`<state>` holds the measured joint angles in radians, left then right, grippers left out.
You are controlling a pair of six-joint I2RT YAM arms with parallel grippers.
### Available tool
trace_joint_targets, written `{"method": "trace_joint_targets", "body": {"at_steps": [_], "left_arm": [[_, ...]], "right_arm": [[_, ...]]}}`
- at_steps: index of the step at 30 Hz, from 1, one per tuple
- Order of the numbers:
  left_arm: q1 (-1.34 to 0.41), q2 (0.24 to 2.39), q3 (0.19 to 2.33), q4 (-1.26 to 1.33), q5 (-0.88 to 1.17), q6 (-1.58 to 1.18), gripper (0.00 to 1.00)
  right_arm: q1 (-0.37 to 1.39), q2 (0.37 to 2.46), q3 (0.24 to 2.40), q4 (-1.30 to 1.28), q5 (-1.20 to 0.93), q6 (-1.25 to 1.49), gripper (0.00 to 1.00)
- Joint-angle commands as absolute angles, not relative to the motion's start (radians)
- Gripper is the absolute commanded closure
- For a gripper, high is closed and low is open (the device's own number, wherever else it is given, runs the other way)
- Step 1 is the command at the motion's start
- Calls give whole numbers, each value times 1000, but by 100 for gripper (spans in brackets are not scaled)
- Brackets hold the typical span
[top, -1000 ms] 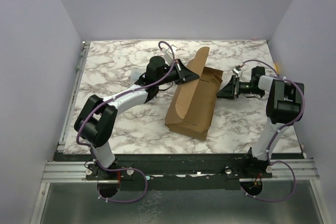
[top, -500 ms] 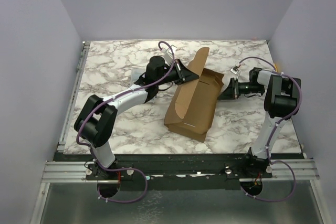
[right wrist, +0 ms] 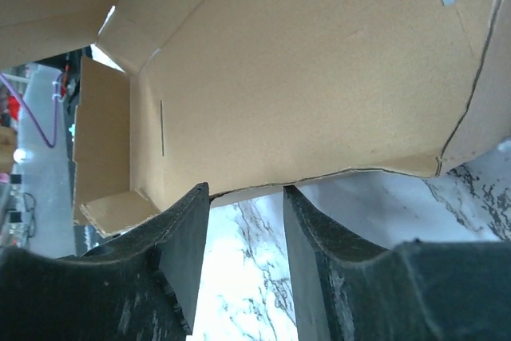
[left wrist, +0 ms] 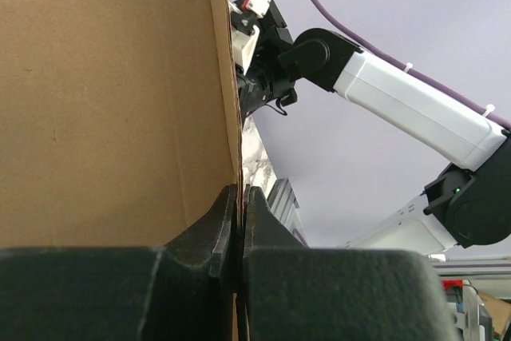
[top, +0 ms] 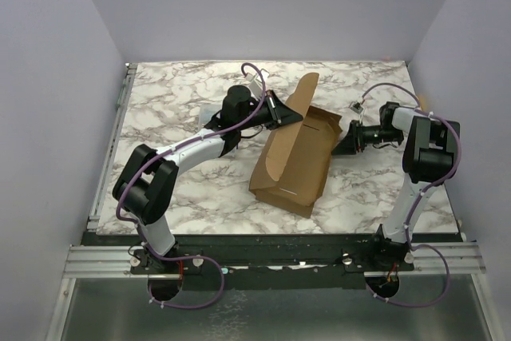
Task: Fold the paper box
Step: Fold the paper box at the center of the board.
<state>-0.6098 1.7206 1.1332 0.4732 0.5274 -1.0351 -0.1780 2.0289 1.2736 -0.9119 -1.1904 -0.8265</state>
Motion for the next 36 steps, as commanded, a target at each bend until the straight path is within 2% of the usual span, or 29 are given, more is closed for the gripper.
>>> {"method": "trace_joint_targets", "body": {"at_steps": [1, 7, 15, 17, 23, 31, 34, 36], "left_arm": [[-611, 1721, 1159, 466, 565, -1023, 100], [-611, 1723, 1164, 460, 564, -1022, 100], [-607, 1722, 1164, 453, 566, -1016, 100], [-606, 1722, 1166, 452, 567, -1015, 100], [-606, 1721, 1170, 450, 568, -1016, 100], [-606, 1726, 1176, 446, 581, -1018, 100], [-608, 1729, 1177, 443, 584, -1017, 100], [-607, 1731, 1177, 443, 586, -1016, 100]], "right_arm": [[-175, 2012, 1312, -978, -1208, -1049, 53], [-173, 2078, 1406, -1173, -1224, -1294, 46], [-165, 2146, 1494, -1275, -1179, -1400, 43], [-161, 2135, 1481, -1266, -1157, -1437, 39], [-135, 2044, 1388, -1002, -1035, -1274, 43], [-127, 1894, 1216, -666, -939, -1112, 58], [-127, 1834, 1153, -515, -923, -1005, 57], [-127, 1802, 1115, -416, -903, -937, 50]]}}
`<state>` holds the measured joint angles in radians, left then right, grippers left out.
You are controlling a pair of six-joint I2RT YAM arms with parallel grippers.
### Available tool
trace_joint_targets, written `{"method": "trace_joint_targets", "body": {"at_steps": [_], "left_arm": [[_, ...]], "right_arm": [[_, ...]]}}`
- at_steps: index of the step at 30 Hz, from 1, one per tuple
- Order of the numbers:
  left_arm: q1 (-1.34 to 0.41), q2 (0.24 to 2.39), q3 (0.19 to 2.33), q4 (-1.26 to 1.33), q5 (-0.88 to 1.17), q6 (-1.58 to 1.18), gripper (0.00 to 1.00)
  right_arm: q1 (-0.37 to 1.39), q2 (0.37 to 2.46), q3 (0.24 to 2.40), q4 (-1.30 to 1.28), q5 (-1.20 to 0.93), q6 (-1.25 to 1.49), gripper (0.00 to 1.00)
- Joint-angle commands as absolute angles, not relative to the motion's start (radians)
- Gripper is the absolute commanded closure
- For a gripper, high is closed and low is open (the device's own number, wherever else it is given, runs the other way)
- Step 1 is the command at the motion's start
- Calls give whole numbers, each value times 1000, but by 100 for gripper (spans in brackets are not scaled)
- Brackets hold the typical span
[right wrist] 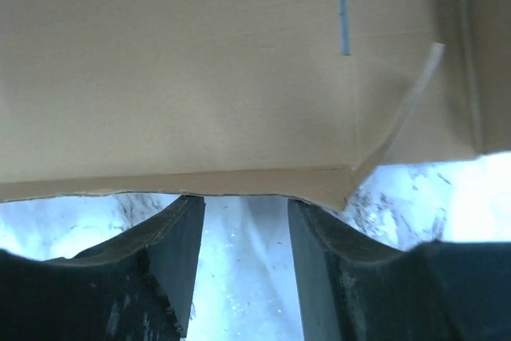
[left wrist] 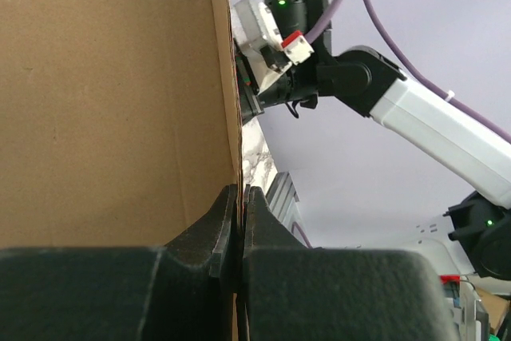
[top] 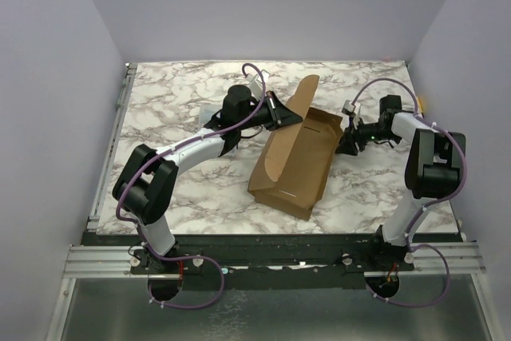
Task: Fold the paper box
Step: Fold the paper box at the center of the board.
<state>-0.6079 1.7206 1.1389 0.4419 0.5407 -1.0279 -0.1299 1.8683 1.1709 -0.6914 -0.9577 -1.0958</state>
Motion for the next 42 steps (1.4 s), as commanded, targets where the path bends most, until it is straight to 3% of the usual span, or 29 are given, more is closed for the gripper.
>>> {"method": "trace_joint_targets", "body": {"at_steps": [1, 3, 11, 24, 34, 42], "left_arm": [[-607, 1732, 1177, 441, 589, -1016, 100], [-608, 1734, 1178, 440, 590, -1017, 100], [-608, 1743, 1197, 430, 603, -1016, 100], [-611, 1759, 1214, 426, 625, -1023, 100], [-611, 1775, 1238, 426, 661, -1035, 100], [-614, 1804, 1278, 427, 699, -1042, 100]], "right_arm": [[-127, 1790, 1099, -377, -892, -909, 46], [-127, 1776, 1079, -343, -884, -902, 41], [-127, 1778, 1068, -302, -878, -971, 38], [-127, 1836, 1120, -501, -1003, -1436, 26], [-127, 1881, 1190, -602, -1026, -1496, 34], [-127, 1895, 1206, -670, -1035, -1578, 47]]}}
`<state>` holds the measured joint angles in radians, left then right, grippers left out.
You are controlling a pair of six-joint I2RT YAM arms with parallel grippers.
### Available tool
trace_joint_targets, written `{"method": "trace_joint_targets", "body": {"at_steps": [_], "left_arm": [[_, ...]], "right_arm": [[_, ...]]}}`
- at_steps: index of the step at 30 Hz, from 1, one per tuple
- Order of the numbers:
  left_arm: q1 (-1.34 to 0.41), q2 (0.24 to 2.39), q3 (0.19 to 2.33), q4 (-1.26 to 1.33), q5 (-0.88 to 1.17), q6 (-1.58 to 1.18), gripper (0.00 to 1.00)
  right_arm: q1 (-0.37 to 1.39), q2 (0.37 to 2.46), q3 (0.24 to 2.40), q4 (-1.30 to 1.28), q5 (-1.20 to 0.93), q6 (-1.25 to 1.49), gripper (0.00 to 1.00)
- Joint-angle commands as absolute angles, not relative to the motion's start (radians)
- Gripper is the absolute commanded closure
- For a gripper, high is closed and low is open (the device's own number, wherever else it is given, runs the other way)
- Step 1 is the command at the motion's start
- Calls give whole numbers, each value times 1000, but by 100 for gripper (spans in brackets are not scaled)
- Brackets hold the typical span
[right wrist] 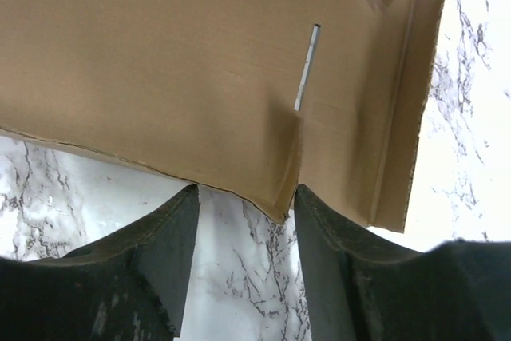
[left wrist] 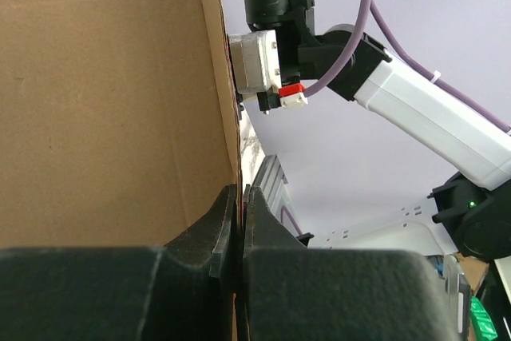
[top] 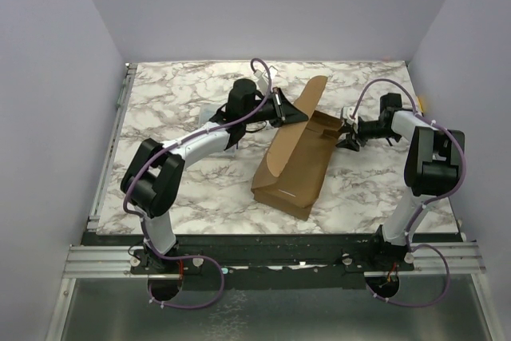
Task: Fold the paper box
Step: Fold the paper box at the center of the board.
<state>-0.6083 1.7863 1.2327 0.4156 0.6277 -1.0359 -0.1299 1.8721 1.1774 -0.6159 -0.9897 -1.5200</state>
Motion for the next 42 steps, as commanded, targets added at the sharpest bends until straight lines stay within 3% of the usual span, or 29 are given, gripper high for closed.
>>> {"method": "trace_joint_targets", "body": {"at_steps": [1, 16, 27, 29, 34, 42], "left_arm": [[-616, 1806, 1281, 427, 704, -1043, 100], [-621, 1806, 1271, 427, 818, -1051, 100], [-598, 1788, 1241, 428, 892, -1045, 100], [-590, 1783, 1235, 428, 897, -1043, 100], [-572, 1772, 1225, 426, 915, -1037, 100], [-566, 1759, 1185, 426, 922, -1036, 100]], "right_arm": [[-127, 1898, 1209, -675, -1035, -1577, 49], [-127, 1898, 1182, -636, -1032, -1520, 54], [-127, 1886, 1174, -690, -1032, -1586, 49], [-126, 1883, 1171, -693, -1035, -1588, 51], [-127, 1877, 1169, -717, -1039, -1597, 71], [-127, 1847, 1141, -752, -1058, -1653, 73]]}}
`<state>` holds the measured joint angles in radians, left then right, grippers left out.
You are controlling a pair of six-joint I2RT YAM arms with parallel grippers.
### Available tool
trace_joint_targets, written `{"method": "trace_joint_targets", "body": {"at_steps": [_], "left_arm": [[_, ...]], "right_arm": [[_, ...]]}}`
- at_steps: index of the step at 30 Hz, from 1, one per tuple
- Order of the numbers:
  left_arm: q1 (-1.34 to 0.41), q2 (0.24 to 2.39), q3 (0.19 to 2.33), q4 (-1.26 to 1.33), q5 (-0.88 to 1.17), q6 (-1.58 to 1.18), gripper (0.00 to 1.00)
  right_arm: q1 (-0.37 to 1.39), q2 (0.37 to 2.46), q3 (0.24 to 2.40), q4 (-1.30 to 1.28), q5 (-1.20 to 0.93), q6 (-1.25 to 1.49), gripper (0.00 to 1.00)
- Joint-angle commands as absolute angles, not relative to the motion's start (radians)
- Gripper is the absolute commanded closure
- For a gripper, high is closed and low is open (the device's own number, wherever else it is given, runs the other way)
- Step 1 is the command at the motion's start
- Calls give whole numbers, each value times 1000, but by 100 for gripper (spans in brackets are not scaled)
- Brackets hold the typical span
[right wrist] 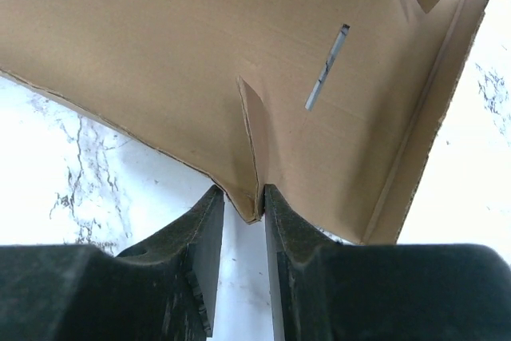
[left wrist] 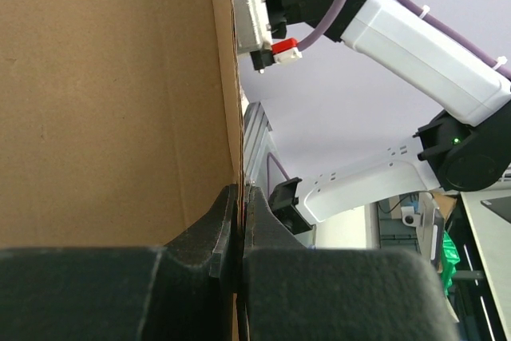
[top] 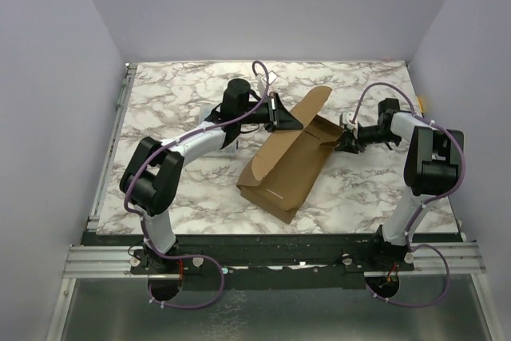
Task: Fold the paper box
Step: Fold the paper box at the center of the board.
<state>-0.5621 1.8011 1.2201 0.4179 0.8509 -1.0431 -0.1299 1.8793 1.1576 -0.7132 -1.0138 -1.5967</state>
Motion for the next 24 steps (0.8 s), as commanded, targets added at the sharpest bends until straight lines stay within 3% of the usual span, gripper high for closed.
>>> {"method": "trace_joint_targets", "body": {"at_steps": [1, 4, 9, 14, 24], "left_arm": [[-566, 1756, 1182, 425, 923, -1034, 100], [-567, 1749, 1172, 426, 922, -1032, 100], [-567, 1758, 1186, 425, 921, -1033, 100], [-569, 1768, 1205, 426, 926, -1037, 100], [-569, 1787, 1227, 425, 925, -1034, 100]], "right_arm": [[-127, 1844, 1137, -758, -1056, -1663, 72], [-126, 1833, 1121, -770, -1046, -1690, 70], [-127, 1822, 1111, -791, -1035, -1730, 58], [-127, 1844, 1140, -851, -1021, -1764, 56], [-126, 1893, 1189, -971, -1031, -1769, 41]]}}
